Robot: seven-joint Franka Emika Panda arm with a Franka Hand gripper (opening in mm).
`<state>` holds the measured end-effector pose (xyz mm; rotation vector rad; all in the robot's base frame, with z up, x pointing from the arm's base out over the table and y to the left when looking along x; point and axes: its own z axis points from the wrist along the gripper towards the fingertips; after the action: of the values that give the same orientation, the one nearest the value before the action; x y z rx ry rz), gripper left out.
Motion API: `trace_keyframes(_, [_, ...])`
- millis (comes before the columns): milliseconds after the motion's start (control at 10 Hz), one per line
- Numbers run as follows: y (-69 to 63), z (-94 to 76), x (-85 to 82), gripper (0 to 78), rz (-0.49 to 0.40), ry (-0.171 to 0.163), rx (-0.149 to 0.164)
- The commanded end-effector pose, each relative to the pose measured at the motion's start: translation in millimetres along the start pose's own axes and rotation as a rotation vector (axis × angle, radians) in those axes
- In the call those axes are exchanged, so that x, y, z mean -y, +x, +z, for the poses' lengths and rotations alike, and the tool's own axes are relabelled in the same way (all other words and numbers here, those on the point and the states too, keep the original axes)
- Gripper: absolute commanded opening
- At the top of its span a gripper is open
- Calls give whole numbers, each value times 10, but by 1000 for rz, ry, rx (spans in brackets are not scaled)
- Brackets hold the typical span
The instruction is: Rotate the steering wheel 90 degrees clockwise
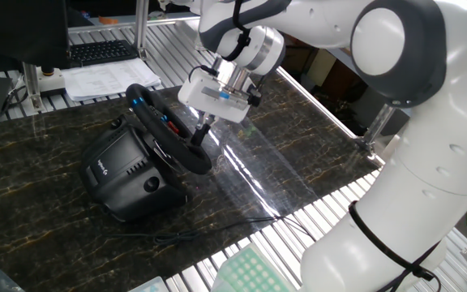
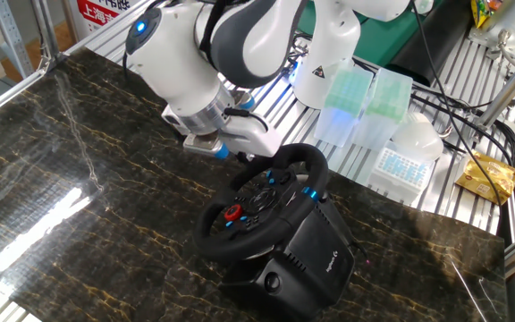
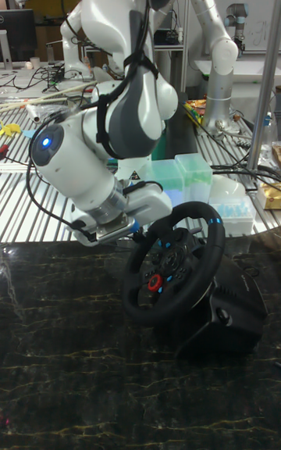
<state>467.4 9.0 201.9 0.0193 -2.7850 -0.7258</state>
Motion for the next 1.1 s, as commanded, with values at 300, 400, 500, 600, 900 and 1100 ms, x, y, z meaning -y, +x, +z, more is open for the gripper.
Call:
trace_keyframes(300, [38, 136, 98, 0, -17, -6, 16])
trace_keyframes(400, [46, 152, 102, 0, -17, -6, 15])
trace_keyframes(500, [72, 234, 130, 0, -20, -15, 15])
trace_keyframes(600, [84, 302, 158, 0, -18, -44, 12])
trace_keyframes(900, [144, 390, 184, 0, 18, -102, -11])
trace_keyframes(1100, [179, 414, 186, 0, 26, -132, -16])
